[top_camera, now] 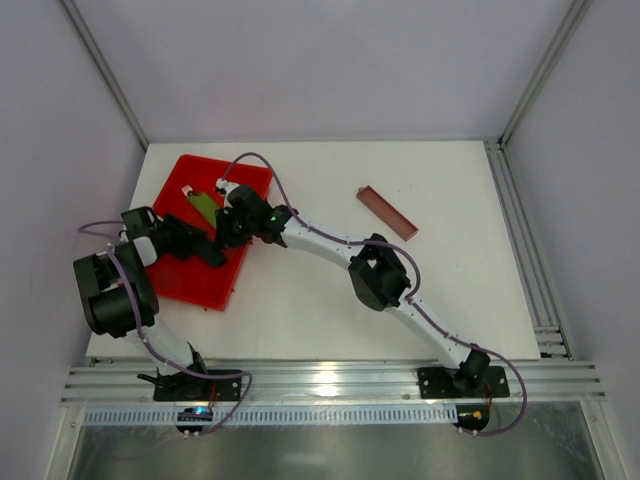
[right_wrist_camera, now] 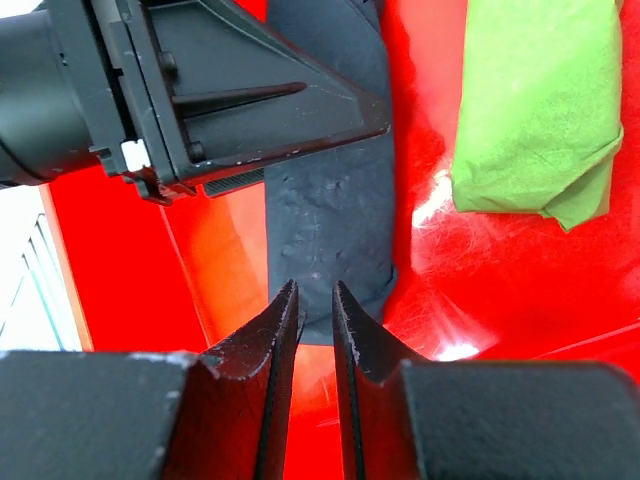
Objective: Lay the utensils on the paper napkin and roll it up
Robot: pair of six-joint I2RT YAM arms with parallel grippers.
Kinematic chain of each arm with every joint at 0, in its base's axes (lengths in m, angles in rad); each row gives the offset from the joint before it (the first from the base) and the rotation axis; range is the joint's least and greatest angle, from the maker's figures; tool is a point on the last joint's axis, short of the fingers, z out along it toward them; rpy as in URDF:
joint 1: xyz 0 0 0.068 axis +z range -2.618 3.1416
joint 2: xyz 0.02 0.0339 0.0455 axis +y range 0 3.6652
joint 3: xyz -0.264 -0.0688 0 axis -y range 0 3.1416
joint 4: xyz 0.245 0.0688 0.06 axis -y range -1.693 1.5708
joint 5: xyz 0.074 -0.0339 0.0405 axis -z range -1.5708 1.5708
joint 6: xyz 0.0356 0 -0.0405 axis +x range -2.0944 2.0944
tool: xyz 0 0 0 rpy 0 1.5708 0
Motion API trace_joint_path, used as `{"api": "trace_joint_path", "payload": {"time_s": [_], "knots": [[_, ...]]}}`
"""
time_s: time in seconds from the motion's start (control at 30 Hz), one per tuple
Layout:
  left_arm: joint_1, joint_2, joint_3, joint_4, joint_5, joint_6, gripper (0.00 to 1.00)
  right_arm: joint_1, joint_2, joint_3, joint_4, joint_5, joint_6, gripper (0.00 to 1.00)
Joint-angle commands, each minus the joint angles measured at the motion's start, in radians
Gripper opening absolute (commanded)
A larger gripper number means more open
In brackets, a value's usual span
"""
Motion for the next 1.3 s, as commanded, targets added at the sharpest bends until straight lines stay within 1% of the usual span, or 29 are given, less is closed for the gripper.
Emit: {"api": "trace_joint_path", "payload": {"time_s": [0.0, 0.17, 0.33, 0.4, 0.63, 0.8, 1.0, 1.07, 1.1, 1.2, 1.23, 1.27], "knots": [[0.007, -0.031, 0.032, -0.111, -0.058, 0.058, 0.52, 0.005, -0.003, 0.038, -0.020, 0.022, -0.002, 0.22], [0.007, -0.046, 0.074, -0.191, -0.104, 0.076, 0.55, 0.003, -0.020, 0.010, -0.013, 0.025, 0.003, 0.22], [0.007, -0.065, 0.080, -0.205, -0.106, 0.059, 0.61, 0.000, -0.042, -0.024, -0.003, 0.022, 0.008, 0.22], [0.009, -0.074, 0.089, -0.237, -0.123, 0.064, 0.64, -0.004, -0.057, -0.036, 0.000, 0.021, 0.008, 0.22], [0.009, -0.103, 0.091, -0.315, -0.184, 0.049, 0.65, -0.015, -0.118, -0.091, 0.010, 0.018, 0.001, 0.22], [0.009, -0.161, 0.080, -0.341, -0.215, 0.000, 0.67, -0.021, -0.163, -0.137, 0.011, 0.011, -0.005, 0.22], [0.007, -0.230, 0.097, -0.429, -0.273, -0.028, 0.68, -0.021, -0.233, -0.226, 0.037, 0.015, -0.009, 0.22], [0.007, -0.270, 0.077, -0.415, -0.263, -0.040, 0.68, -0.021, -0.258, -0.255, 0.046, 0.013, -0.008, 0.22], [0.006, -0.282, 0.069, -0.407, -0.253, -0.046, 0.66, -0.021, -0.267, -0.266, 0.049, 0.007, -0.008, 0.22], [-0.025, -0.350, 0.036, -0.372, -0.232, -0.054, 0.64, -0.021, -0.318, -0.317, 0.059, 0.004, -0.014, 0.22], [-0.063, -0.365, 0.026, -0.354, -0.235, -0.054, 0.63, -0.023, -0.333, -0.333, 0.063, 0.007, -0.017, 0.22], [-0.080, -0.382, 0.020, -0.340, -0.223, -0.040, 0.60, -0.023, -0.350, -0.375, 0.078, 0.008, -0.022, 0.22]]}}
